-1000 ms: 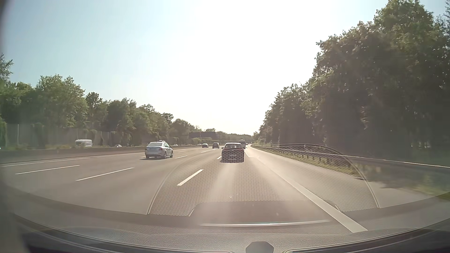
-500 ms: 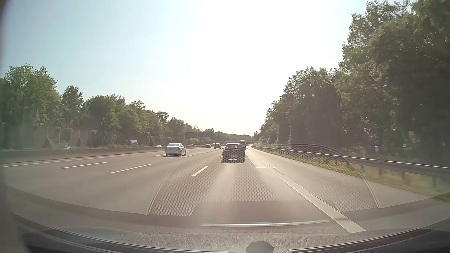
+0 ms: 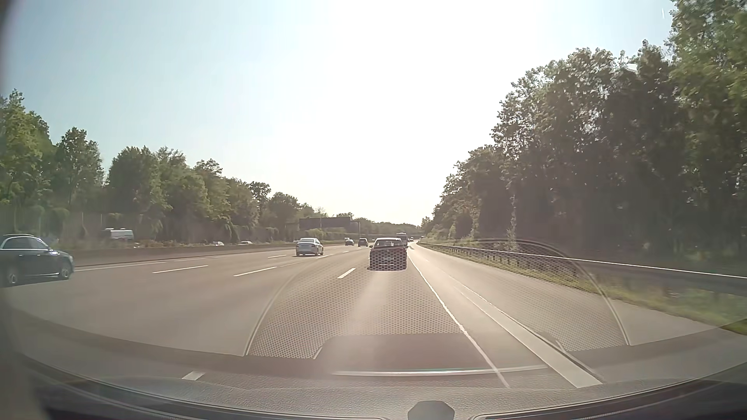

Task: Follow the waypoints while adhering to traffic rules and regulations

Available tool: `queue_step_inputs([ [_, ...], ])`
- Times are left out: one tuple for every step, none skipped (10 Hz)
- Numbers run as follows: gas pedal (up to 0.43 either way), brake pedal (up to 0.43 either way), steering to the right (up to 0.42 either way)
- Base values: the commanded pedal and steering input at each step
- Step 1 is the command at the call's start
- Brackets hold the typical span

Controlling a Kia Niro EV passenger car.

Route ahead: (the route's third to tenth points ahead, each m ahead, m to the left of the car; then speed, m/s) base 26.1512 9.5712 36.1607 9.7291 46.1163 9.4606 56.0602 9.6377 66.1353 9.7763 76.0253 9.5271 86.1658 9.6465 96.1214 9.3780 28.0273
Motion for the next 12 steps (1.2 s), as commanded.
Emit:
queue_step_inputs([
  [0.240, 0.030, -0.001],
  [0.240, 0.030, -0.002],
  [0.240, 0.030, -0.002],
  [0.248, 0.030, -0.001],
  [0.260, 0.030, -0.001],
  [0.260, 0.030, -0.001],
  [0.268, 0.030, 0.000],
  [0.268, 0.030, 0.000],
  [0.280, 0.030, 0.001],
  [0.287, 0.030, 0.001],
  [0.299, 0.030, 0.000],
  [0.319, 0.030, -0.001],
])
